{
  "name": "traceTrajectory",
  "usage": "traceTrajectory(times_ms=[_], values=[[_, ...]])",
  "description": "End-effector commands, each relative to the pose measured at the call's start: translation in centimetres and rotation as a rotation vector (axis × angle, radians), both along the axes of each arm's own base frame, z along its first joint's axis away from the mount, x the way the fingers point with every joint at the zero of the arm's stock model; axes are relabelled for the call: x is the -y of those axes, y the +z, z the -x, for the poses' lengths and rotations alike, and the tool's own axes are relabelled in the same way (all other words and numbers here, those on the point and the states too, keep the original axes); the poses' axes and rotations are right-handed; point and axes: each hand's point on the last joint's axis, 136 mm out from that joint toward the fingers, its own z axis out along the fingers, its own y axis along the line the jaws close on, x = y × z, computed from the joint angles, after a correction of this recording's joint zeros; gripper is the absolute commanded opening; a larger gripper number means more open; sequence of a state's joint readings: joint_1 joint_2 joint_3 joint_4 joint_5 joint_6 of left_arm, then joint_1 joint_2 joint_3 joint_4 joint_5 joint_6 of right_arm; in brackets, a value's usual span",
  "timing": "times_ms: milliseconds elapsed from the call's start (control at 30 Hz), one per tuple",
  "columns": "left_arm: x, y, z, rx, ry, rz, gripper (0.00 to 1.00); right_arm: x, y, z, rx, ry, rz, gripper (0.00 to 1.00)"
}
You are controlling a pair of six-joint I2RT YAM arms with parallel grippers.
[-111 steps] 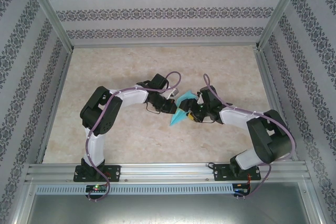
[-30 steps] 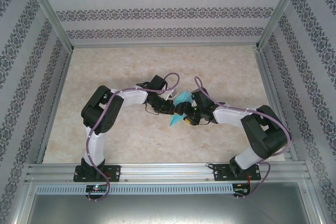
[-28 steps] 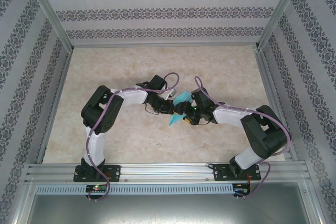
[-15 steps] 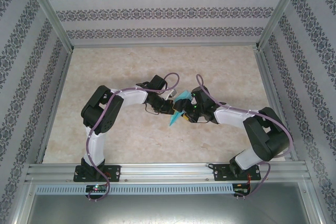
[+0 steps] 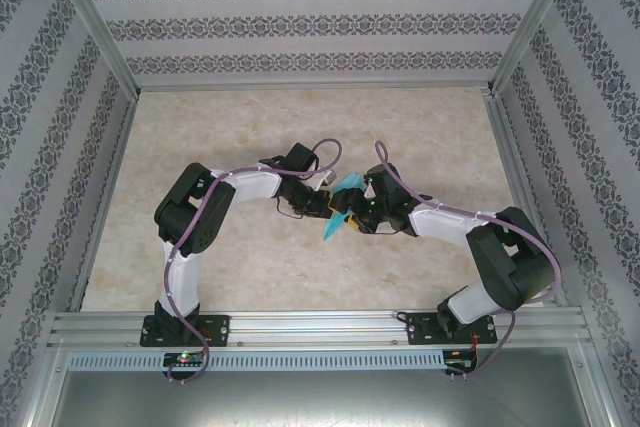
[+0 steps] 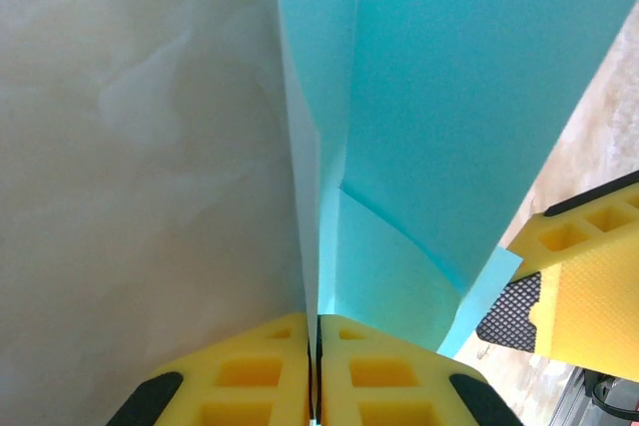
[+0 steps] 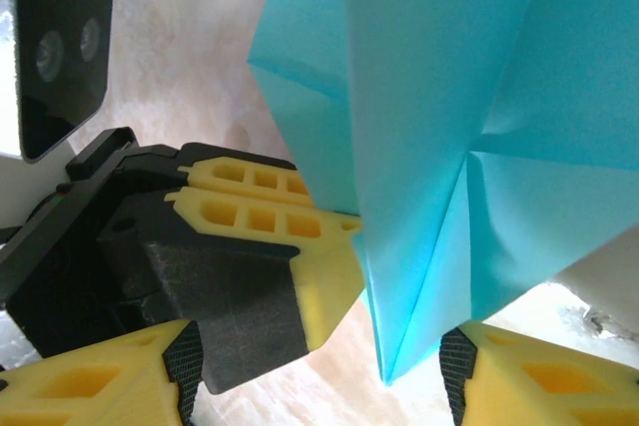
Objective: Fold a paper plane with a square sheet of paper (pick it up from the middle)
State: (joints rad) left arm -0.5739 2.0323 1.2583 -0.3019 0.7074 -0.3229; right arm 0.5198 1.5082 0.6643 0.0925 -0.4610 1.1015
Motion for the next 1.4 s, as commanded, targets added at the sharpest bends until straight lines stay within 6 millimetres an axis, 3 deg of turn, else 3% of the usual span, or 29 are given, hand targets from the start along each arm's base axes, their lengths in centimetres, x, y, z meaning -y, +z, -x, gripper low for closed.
traceTrajectory(times_ms=[0, 533, 967, 1367], values=[[0.0, -0.3, 0.1, -0.015, -0.003, 0.012, 0.11, -0.1, 0.5, 0.7, -0.009, 0.012, -0.014, 0.66], [0.2, 0.0, 0.2, -0.019, -0.006, 0.026, 0.11, 0.1, -0.4, -0.6, 0.001, 0.011, 0.021, 0.66], [0.4, 0.4, 0.2, -0.017, -0.009, 0.036, 0.11, -0.3, 0.8, -1.3, 0.031, -0.007, -0.026, 0.65], [0.9, 1.3, 0.4, -0.035, -0.008, 0.079, 0.11, 0.3, -1.6, -0.9, -0.005, -0.002, 0.035, 0.59]])
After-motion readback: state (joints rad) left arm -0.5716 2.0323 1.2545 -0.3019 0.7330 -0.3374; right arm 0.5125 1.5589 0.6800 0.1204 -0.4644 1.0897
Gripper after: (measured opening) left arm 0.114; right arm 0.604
